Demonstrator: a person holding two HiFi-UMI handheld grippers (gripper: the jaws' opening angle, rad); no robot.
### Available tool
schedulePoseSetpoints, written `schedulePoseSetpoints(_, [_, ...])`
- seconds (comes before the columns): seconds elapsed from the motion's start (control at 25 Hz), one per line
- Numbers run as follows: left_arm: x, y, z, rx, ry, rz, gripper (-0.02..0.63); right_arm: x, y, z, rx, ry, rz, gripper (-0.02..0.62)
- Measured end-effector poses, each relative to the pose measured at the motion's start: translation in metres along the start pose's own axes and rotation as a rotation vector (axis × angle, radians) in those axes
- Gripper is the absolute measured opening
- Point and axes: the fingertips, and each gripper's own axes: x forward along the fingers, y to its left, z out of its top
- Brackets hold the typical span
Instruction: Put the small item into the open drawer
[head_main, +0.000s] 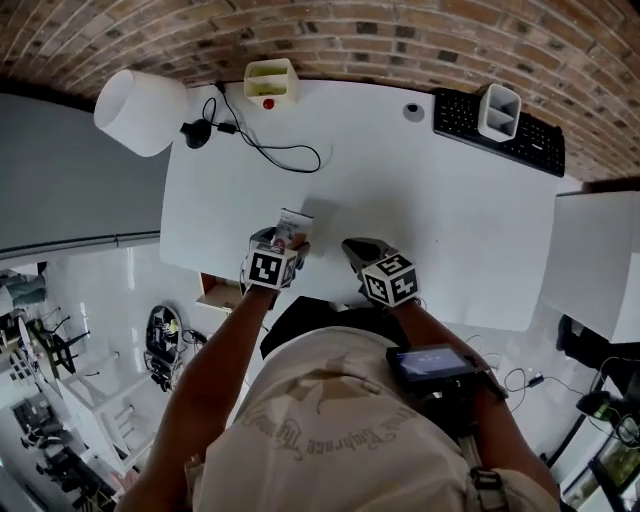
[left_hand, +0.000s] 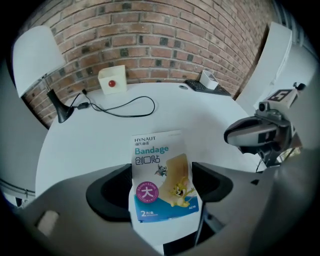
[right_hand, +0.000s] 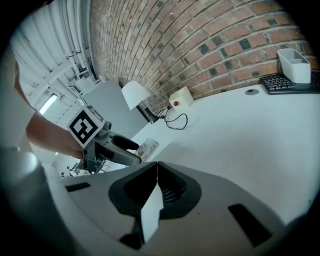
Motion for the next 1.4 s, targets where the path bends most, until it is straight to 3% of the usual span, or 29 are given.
schedulePoseSetpoints(0.52, [-0.031,0.028,-0.056,-0.119,-0.078,0.022,0.377,0.037,0.049,-0.017,-0.060,0.077,0.062,0.006])
schedulePoseSetpoints(1.4, [-0.101,0.115,-0.167,-0.181,-0.167,-0.006,0.377,0.108,0.179,-0.038,-0.150,0.153,0.050,0.006])
